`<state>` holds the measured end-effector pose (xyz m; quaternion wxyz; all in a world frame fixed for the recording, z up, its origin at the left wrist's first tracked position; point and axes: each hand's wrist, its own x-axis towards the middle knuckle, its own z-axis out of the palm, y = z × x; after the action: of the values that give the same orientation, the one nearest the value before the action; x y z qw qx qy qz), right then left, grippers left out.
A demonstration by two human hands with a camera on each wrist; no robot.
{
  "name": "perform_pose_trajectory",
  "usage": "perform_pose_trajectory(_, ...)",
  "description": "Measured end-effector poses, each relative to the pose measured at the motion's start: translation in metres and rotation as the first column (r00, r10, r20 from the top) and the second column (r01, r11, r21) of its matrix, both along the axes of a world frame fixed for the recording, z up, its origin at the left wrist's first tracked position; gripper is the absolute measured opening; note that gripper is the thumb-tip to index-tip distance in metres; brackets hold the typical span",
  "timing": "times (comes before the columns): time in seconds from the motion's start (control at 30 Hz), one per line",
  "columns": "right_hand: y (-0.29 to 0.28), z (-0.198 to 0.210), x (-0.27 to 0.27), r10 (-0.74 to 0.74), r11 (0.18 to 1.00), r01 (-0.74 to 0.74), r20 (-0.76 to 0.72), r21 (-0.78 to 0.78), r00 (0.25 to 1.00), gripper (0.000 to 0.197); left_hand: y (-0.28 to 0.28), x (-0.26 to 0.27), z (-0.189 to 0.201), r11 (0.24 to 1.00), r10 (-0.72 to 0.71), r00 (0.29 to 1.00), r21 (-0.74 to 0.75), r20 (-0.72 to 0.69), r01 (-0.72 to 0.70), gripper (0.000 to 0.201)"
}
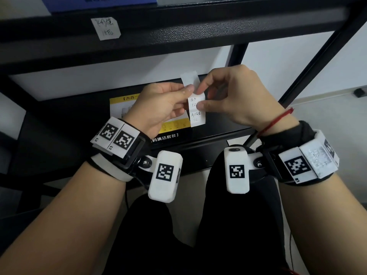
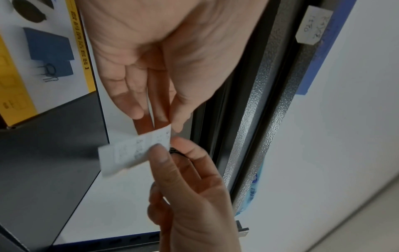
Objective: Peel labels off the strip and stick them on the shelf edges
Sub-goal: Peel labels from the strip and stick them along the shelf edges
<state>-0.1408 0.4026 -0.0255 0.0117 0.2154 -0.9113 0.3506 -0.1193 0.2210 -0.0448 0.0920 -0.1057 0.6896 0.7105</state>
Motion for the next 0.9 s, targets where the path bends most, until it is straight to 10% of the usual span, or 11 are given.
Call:
perform_pose_trajectory(0.53,-0.004,-0.001,-0.009,0.011,1.000,-0.013,-0.132,-0.010,0.991,0.017,0.001,-0.014,0.005,0.994,0.027,0.998,0.106,0.065,-0.033,0.017)
perform_pose_trajectory(0.63,-0.003,-0.001,-0.009,0.013,1.000,-0.015,-0.127,-0.011,0.992,0.017,0.003,-0.015,0.002,0.997,0.050,0.997,0.059,0.053,-0.053,0.039)
perform_pose_trajectory(0.9,0.014,0.010,-0.006,0.067,0.961,-0.049,0.058,-0.272,0.996,0.004,0.008,-0.019,-0.003,0.972,0.030,0.993,-0.227,-0.113,-0.055,0.019)
